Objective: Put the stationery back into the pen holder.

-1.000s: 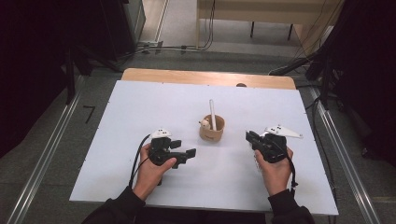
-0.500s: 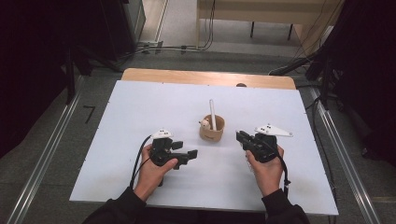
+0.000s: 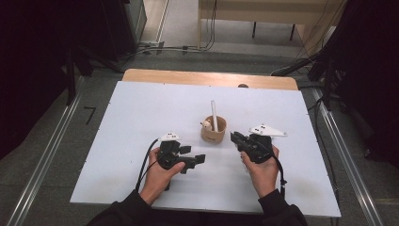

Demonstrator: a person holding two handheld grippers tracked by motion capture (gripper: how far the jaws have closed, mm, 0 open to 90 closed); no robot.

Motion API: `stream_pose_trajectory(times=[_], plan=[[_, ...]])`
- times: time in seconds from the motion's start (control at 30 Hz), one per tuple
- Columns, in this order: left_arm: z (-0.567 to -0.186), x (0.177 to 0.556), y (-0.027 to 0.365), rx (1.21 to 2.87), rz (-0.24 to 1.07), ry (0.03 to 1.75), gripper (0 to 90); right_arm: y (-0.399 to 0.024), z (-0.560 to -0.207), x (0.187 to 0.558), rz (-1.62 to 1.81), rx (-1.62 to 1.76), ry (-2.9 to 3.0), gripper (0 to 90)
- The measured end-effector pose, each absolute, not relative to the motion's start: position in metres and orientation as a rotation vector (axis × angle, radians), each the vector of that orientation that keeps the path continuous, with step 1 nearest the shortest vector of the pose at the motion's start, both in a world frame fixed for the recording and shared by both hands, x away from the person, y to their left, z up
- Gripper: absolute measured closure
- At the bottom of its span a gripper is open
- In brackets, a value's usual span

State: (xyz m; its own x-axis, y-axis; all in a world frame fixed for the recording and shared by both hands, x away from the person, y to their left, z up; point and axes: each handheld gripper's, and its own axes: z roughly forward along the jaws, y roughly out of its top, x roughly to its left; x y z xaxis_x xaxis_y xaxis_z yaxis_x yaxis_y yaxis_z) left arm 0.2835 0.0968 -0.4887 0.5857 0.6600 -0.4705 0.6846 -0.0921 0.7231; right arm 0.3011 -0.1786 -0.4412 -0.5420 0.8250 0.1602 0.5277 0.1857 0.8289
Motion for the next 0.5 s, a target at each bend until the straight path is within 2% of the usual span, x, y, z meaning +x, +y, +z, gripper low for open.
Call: stream_pose_trajectory(times=[0.5], plan=[[-0.492,0.282,0.065,1.792,-0.132,1.067,20.9,-0.160,-0.443,0.299,1.312,1.228,2.186,78.9]])
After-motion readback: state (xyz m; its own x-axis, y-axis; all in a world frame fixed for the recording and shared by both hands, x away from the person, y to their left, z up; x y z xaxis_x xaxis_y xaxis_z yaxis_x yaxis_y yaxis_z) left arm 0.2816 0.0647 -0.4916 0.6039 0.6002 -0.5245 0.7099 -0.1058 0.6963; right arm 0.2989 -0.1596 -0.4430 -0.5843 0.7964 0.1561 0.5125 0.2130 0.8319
